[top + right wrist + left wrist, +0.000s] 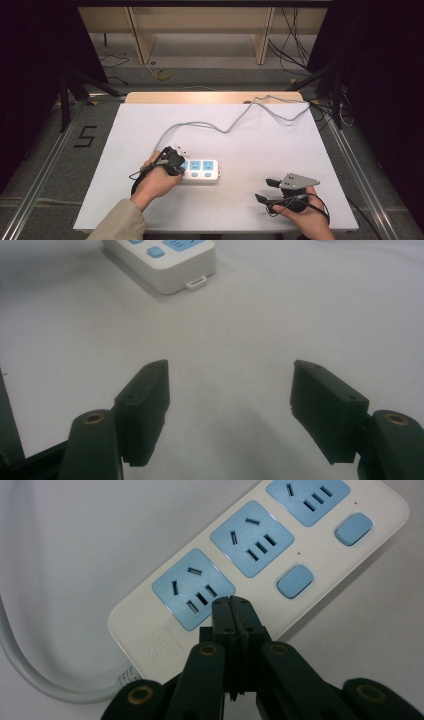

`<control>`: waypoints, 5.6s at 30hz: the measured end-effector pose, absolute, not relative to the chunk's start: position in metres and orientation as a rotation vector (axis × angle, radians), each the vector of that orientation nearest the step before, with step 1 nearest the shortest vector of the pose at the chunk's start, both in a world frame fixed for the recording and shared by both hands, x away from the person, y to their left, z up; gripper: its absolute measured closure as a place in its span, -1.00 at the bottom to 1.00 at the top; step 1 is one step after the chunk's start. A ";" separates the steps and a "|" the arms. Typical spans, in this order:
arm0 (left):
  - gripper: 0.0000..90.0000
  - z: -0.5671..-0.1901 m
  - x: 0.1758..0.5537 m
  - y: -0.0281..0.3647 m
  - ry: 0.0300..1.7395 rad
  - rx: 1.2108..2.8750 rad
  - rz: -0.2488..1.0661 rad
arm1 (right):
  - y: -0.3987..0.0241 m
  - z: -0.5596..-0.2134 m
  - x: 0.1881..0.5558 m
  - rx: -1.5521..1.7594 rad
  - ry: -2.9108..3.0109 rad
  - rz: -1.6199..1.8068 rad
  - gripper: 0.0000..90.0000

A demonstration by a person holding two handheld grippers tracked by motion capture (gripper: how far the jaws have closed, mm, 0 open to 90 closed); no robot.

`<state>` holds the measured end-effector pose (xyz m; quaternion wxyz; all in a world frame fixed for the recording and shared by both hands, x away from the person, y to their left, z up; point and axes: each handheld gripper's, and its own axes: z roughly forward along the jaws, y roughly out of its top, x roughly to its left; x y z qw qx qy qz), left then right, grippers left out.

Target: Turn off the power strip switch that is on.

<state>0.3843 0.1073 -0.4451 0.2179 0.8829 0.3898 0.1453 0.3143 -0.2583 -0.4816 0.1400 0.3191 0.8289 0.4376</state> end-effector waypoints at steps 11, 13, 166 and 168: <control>1.00 -0.445 0.384 0.107 1.078 2.441 0.406 | -0.258 -0.482 0.314 0.920 2.395 1.265 -0.27; 1.00 -0.445 0.384 0.107 1.077 2.441 0.406 | -0.258 -0.482 0.314 0.920 2.396 1.264 -0.27; -0.01 -0.434 0.358 0.178 0.993 1.945 0.502 | -0.260 -0.480 0.314 0.922 2.387 1.274 -0.27; -0.09 -0.435 0.356 0.179 0.981 1.938 0.490 | -0.260 -0.480 0.314 0.922 2.387 1.274 -0.27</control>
